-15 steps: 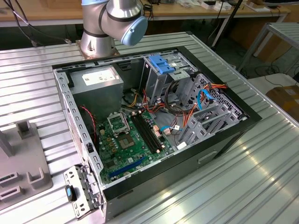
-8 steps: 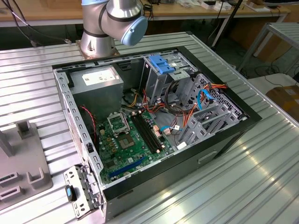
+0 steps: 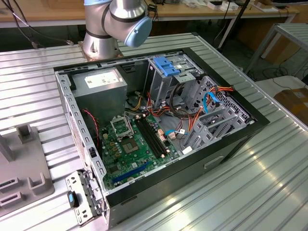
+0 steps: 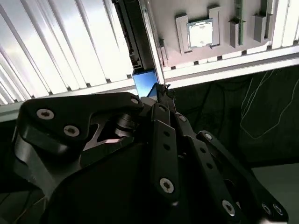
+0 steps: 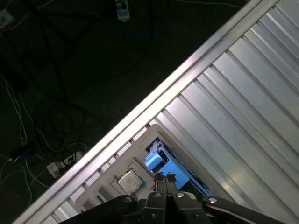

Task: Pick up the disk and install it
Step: 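Pick up the disk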

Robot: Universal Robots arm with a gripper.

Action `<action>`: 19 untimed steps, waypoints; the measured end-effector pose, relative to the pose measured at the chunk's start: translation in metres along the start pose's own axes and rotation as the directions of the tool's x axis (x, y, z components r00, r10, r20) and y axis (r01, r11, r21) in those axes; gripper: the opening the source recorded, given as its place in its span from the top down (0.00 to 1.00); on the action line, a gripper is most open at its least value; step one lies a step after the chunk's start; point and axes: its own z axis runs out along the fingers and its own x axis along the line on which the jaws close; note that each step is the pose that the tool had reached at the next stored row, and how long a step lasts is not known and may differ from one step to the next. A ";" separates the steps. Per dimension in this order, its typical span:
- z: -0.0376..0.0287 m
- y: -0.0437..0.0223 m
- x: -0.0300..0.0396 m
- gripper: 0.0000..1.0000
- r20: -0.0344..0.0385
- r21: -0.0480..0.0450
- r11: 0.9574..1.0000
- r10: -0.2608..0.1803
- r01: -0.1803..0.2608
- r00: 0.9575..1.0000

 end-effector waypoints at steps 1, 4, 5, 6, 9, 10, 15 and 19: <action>0.0000 0.0000 0.0000 0.89 -0.002 0.001 0.999 -0.041 0.041 0.999; 0.0002 0.0000 0.0000 0.89 -0.009 0.003 0.979 -0.203 0.203 0.979; 0.0002 0.0000 0.0000 0.89 -0.011 0.003 0.970 -0.244 0.244 0.970; 0.0004 0.0000 0.0000 0.89 -0.013 0.004 0.959 -0.283 0.283 0.959; 0.0009 -0.0001 -0.0001 0.89 -0.019 0.004 0.919 -0.395 0.395 0.919; 0.0010 -0.0001 -0.0001 0.89 -0.021 0.004 0.902 -0.431 0.431 0.902; 0.0011 -0.0026 -0.0024 0.89 -0.025 0.003 0.857 -0.514 0.514 0.857; 0.0011 -0.0027 -0.0025 0.89 -0.012 0.012 0.857 -0.516 0.516 0.857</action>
